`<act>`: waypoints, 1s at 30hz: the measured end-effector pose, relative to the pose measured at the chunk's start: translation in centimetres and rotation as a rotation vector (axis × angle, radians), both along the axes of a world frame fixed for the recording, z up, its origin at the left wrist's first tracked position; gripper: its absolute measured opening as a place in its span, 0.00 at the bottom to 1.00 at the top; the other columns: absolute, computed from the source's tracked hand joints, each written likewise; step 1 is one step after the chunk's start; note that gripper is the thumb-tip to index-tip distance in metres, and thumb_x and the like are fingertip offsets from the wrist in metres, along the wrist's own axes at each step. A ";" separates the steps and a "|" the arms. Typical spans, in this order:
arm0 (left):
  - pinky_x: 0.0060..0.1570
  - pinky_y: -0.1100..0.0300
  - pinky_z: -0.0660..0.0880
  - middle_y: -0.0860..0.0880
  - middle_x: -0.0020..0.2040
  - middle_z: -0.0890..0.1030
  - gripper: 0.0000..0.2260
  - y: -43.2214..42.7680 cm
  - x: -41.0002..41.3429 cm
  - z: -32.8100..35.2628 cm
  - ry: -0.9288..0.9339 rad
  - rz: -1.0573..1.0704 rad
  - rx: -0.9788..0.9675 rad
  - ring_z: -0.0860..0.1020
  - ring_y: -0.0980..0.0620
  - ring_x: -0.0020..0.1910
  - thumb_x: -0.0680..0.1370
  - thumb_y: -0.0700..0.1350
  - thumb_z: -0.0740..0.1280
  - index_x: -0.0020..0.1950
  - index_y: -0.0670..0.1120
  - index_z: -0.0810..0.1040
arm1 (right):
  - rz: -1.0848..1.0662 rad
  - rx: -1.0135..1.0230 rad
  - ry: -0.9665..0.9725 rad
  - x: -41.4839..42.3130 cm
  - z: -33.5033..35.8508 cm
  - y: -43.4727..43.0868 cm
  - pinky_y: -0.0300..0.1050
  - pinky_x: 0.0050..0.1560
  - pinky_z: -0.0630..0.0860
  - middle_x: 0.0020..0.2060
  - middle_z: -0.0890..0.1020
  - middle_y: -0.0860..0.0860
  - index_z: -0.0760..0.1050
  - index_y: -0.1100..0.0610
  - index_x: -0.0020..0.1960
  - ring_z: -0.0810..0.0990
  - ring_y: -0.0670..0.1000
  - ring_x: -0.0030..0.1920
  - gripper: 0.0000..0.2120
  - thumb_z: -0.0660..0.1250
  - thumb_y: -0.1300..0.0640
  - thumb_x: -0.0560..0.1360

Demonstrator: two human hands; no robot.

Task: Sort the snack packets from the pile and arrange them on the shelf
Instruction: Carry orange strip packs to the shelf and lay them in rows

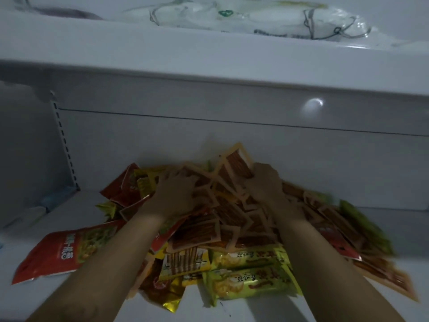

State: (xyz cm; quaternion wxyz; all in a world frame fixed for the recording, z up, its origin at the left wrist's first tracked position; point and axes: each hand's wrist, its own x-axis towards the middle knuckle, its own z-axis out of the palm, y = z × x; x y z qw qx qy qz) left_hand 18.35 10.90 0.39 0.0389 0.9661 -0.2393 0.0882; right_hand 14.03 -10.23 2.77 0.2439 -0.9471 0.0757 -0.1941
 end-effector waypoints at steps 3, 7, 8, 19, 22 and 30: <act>0.73 0.41 0.56 0.46 0.76 0.64 0.38 0.7 0.4 0.0 0.062 -0.021 0.055 0.58 0.40 0.75 0.71 0.76 0.55 0.75 0.57 0.65 | 0.009 0.015 -0.029 -0.7 -0.5 -0.5 0.37 0.27 0.61 0.33 0.71 0.45 0.70 0.54 0.42 0.70 0.45 0.31 0.12 0.70 0.48 0.76; 0.67 0.42 0.65 0.47 0.62 0.76 0.36 1.4 1.3 0.0 0.116 -0.063 0.068 0.72 0.43 0.65 0.63 0.75 0.53 0.59 0.52 0.76 | 0.020 0.098 -0.057 -1.6 -1.4 -0.8 0.39 0.30 0.65 0.38 0.74 0.48 0.72 0.58 0.49 0.75 0.50 0.38 0.09 0.69 0.54 0.77; 0.64 0.44 0.68 0.47 0.59 0.77 0.31 1.3 1.2 0.2 0.113 -0.065 0.026 0.73 0.44 0.62 0.65 0.71 0.59 0.58 0.50 0.75 | 0.041 0.136 -0.069 -1.8 -1.5 -0.8 0.38 0.29 0.65 0.39 0.75 0.48 0.72 0.57 0.49 0.75 0.49 0.38 0.08 0.69 0.56 0.76; 0.68 0.47 0.64 0.43 0.75 0.62 0.36 0.2 3.7 2.8 0.027 -0.098 0.182 0.64 0.43 0.72 0.78 0.53 0.68 0.80 0.49 0.53 | 0.181 0.184 0.234 -3.3 -2.1 -1.4 0.29 0.36 0.71 0.34 0.79 0.50 0.77 0.59 0.37 0.78 0.47 0.37 0.08 0.71 0.60 0.74; 0.68 0.46 0.67 0.45 0.75 0.66 0.39 0.0 4.6 2.9 0.128 -0.120 0.191 0.67 0.44 0.72 0.77 0.56 0.70 0.80 0.50 0.51 | 0.178 0.128 0.306 -2.3 -3.6 -0.4 0.44 0.36 0.75 0.39 0.83 0.56 0.80 0.67 0.47 0.83 0.56 0.41 0.15 0.72 0.53 0.73; 0.66 0.45 0.62 0.43 0.69 0.66 0.33 -1.6 4.6 3.1 -0.141 -0.033 0.384 0.63 0.41 0.69 0.74 0.59 0.70 0.74 0.49 0.63 | 0.089 -0.042 0.279 -2.1 -5.3 1.7 0.50 0.49 0.78 0.54 0.79 0.54 0.75 0.56 0.59 0.79 0.57 0.53 0.29 0.72 0.37 0.69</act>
